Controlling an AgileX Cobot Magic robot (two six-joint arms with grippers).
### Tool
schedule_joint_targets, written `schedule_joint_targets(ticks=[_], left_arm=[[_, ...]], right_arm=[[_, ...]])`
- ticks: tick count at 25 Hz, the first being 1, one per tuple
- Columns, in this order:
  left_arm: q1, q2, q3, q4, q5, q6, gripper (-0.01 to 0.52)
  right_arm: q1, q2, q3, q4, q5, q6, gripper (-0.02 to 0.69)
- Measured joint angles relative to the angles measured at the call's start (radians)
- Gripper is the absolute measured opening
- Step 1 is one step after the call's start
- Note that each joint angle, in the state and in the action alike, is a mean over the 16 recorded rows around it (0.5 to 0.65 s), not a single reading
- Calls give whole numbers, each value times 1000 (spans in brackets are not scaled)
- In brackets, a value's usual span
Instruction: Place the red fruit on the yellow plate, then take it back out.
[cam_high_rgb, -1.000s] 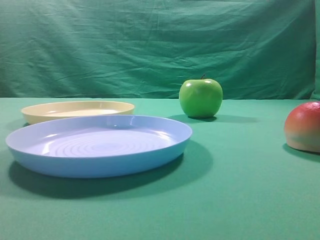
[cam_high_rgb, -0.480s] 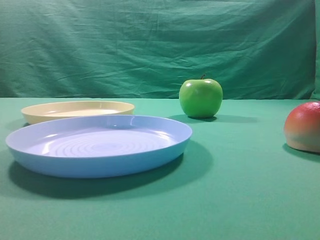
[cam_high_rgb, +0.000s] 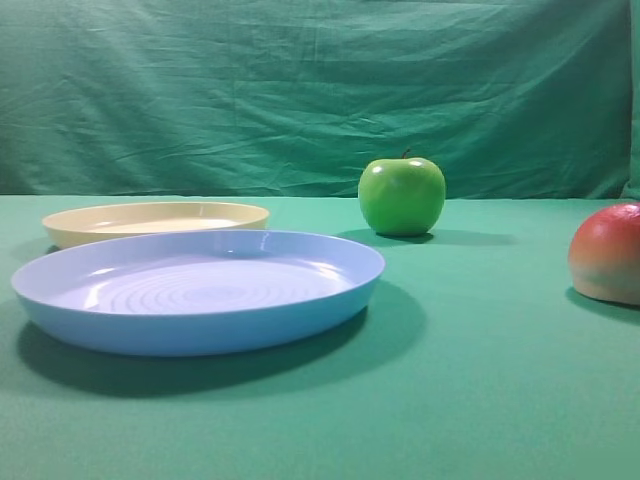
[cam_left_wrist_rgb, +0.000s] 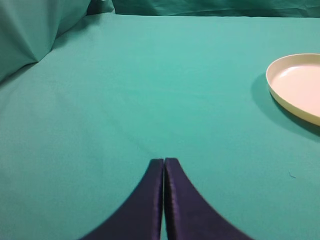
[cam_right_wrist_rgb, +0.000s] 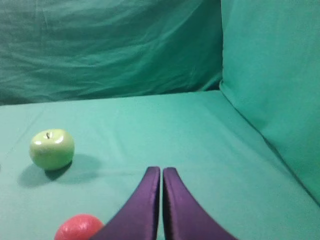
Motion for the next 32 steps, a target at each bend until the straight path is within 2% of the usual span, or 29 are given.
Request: schedule_joint_targets(ticks=[13,32], left_arm=[[0,0,0,0,0,0,0],[0,0,0,0,0,0,0]], right_arm=[[-11,-12,253,10,-148,0,0],[-11,-12,277,30,-161,-3,0]])
